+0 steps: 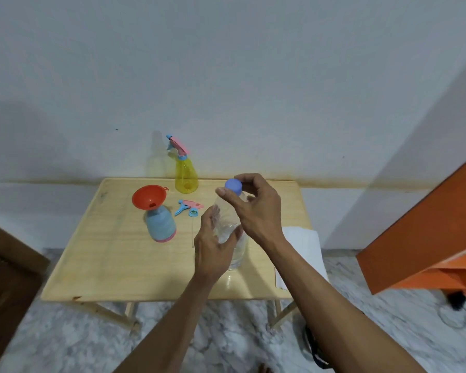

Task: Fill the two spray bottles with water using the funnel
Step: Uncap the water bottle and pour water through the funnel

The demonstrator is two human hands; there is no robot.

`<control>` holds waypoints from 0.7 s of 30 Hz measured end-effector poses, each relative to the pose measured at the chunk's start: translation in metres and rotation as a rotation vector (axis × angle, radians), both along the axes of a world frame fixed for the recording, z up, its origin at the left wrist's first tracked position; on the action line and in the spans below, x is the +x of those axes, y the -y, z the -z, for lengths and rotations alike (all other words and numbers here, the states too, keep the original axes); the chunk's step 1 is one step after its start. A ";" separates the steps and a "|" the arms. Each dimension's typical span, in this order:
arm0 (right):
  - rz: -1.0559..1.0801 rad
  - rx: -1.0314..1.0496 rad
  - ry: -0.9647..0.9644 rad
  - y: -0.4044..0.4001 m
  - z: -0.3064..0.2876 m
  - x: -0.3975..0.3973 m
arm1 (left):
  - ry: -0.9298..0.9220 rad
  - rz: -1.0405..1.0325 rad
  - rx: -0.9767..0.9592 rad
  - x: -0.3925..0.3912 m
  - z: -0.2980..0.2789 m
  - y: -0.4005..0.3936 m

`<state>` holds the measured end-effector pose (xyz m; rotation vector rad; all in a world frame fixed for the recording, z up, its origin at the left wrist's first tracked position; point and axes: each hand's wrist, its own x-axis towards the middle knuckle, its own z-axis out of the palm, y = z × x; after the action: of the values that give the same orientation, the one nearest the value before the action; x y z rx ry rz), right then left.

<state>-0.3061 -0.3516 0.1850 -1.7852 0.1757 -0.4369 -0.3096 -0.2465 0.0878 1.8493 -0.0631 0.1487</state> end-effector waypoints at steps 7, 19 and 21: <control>-0.116 -0.166 -0.011 0.012 -0.002 0.008 | -0.022 -0.078 -0.047 -0.001 -0.002 0.008; -0.176 -0.424 0.056 0.023 -0.014 0.011 | -0.016 -0.111 -0.105 -0.002 0.001 0.015; -0.246 -0.502 0.011 0.029 -0.022 0.012 | -0.009 -0.117 -0.107 -0.003 0.001 0.015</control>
<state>-0.2938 -0.3809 0.2066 -2.2610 -0.1783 -0.3297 -0.3124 -0.2618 0.0869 1.7467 0.0580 0.2211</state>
